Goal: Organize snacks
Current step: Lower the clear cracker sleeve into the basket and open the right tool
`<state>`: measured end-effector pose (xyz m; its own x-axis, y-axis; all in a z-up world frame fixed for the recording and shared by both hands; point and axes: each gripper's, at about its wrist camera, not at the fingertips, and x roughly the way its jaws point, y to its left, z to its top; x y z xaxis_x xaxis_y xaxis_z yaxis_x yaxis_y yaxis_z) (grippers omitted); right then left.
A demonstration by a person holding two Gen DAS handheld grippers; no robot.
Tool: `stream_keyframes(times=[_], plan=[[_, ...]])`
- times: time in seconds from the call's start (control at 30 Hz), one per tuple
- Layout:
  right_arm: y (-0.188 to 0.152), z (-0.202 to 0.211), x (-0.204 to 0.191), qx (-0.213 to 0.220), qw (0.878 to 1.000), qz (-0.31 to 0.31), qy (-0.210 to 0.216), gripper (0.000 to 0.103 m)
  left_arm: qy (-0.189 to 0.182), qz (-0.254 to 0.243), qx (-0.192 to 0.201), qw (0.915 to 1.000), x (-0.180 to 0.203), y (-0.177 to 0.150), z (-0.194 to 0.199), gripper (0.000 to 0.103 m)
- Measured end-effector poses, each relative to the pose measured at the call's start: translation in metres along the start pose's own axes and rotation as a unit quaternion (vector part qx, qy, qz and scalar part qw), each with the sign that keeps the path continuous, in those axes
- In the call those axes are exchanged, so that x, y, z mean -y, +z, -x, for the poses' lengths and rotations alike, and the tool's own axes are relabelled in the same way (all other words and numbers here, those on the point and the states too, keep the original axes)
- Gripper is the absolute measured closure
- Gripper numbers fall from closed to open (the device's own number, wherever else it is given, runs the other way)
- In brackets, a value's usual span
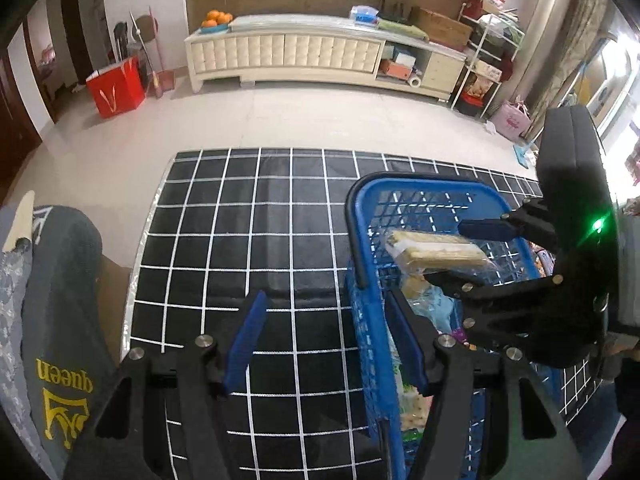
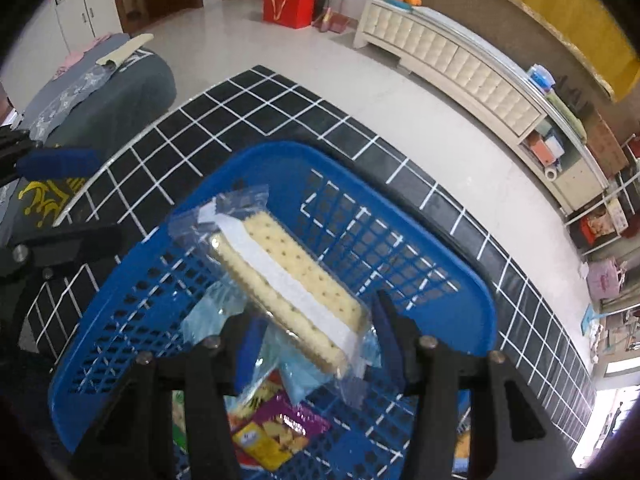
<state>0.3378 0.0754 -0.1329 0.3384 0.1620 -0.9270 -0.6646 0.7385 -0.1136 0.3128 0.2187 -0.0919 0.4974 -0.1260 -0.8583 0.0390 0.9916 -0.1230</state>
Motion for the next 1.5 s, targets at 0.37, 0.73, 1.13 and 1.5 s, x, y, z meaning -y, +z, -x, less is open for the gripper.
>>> stream_keyframes(times=[0.37, 0.73, 1.13, 1.5], plan=[[-0.009, 0.014, 0.006, 0.009, 1.000, -0.020, -0.005, 0.014, -0.003, 0.017, -0.003, 0.9999, -0.004, -0.008, 0.007, 0.044], [-0.050, 0.106, 0.017, 0.063, 0.996, -0.053, -0.016, 0.014, 0.002, -0.017, 0.026, 0.9995, 0.046, -0.024, 0.067, 0.044], [-0.125, 0.197, 0.053, 0.106, 0.988, -0.097, -0.046, 0.014, -0.012, -0.070, 0.055, 0.9960, 0.136, -0.044, 0.125, 0.044], [-0.200, 0.226, 0.106, 0.109, 0.979, -0.157, -0.071, 0.014, -0.026, -0.126, 0.058, 0.9900, 0.231, -0.053, 0.126, 0.044]])
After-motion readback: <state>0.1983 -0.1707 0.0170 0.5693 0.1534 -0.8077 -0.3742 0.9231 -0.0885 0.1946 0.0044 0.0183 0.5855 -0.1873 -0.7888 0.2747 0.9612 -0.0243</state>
